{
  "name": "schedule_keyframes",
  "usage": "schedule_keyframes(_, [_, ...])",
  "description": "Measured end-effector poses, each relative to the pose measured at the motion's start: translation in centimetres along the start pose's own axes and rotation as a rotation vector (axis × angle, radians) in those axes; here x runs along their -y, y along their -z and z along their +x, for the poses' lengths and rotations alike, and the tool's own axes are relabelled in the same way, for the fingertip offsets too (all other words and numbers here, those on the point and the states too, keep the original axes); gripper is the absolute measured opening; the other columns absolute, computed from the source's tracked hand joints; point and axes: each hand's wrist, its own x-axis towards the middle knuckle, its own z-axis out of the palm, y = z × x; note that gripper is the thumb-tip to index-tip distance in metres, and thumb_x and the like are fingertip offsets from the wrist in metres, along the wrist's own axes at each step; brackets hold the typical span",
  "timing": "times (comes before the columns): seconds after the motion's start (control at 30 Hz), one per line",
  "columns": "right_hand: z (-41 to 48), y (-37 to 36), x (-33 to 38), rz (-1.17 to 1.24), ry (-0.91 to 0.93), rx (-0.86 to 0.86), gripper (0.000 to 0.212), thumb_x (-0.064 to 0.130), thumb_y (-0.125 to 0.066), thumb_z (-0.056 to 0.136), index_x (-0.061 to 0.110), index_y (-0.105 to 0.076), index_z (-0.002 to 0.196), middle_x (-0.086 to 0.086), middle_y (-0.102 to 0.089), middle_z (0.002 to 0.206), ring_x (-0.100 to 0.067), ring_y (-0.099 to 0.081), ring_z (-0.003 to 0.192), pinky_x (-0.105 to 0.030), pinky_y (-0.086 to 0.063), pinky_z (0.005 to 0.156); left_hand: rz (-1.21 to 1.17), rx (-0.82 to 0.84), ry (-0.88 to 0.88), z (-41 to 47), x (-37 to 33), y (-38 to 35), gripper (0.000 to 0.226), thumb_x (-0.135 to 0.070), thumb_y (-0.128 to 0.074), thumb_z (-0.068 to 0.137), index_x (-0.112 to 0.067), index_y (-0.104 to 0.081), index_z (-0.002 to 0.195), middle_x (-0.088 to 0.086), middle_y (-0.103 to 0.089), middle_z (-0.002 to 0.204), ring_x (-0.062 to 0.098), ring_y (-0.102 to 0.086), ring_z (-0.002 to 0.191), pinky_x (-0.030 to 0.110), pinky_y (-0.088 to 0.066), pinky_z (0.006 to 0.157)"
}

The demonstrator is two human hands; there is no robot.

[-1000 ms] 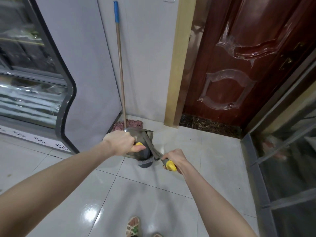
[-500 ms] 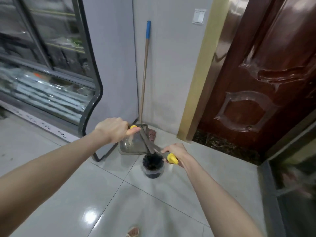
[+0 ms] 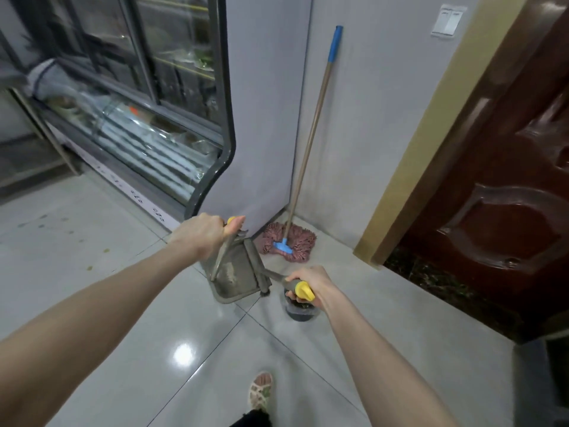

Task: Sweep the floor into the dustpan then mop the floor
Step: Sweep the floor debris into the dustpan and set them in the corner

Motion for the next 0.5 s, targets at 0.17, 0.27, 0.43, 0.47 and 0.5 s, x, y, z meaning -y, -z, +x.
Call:
schedule_keyframes(0.17, [4.8,-1.3,0.7,-0.006,-0.085,0.026,0.012,-0.009,-0.062,0.079,-0.002,-0.052,0.076,-0.019,-0.052,0.063,-0.021,-0.051,0.027,-0.02,-0.042,0.032,-0.094,0.059,0.124,2.4,2.6,-3.4,0.088,-0.076,0.002,0.079,-0.009,-0.052,0.061,0.012,-0.056,0.068,0.03,-0.058,0.07,0.037,-0.047,0.064])
schedule_keyframes(0.27, [8.8,-2.2,2.0,-0.022,-0.117,0.034,0.012,-0.009,-0.061,0.079,-0.004,-0.052,0.086,-0.018,-0.051,0.065,-0.022,-0.051,0.028,-0.02,-0.042,0.032,-0.14,0.092,0.194,5.3,4.3,-5.8,0.092,-0.081,0.008,0.068,-0.011,-0.052,0.059,0.01,-0.055,0.066,0.029,-0.055,0.067,0.035,-0.041,0.06])
schedule_keyframes(0.43, [16.8,-4.0,5.9,-0.08,-0.174,0.072,0.022,-0.008,-0.059,0.081,0.0,-0.052,0.101,-0.023,-0.05,0.085,-0.022,-0.052,0.034,-0.016,-0.039,0.032,-0.194,0.154,0.277,12.3,7.3,-10.0,0.099,-0.086,0.01,0.066,-0.015,-0.059,0.067,0.006,-0.057,0.068,0.024,-0.057,0.067,0.034,-0.04,0.058])
schedule_keyframes(0.47, [18.4,-4.4,6.8,-0.092,-0.183,0.076,0.025,-0.009,-0.059,0.081,0.0,-0.053,0.105,-0.024,-0.05,0.09,-0.024,-0.052,0.038,-0.016,-0.038,0.031,-0.206,0.171,0.292,13.7,7.8,-10.6,0.097,-0.086,0.01,0.067,-0.015,-0.057,0.063,0.005,-0.057,0.066,0.023,-0.056,0.064,0.033,-0.041,0.057])
schedule_keyframes(0.5, [19.9,-4.9,7.7,-0.11,-0.201,0.079,0.027,-0.009,-0.059,0.082,0.0,-0.053,0.106,-0.024,-0.049,0.093,-0.025,-0.052,0.043,-0.016,-0.038,0.031,-0.227,0.184,0.31,15.1,8.2,-11.1,0.096,-0.086,0.008,0.068,-0.014,-0.056,0.061,0.006,-0.057,0.065,0.022,-0.056,0.062,0.033,-0.043,0.057])
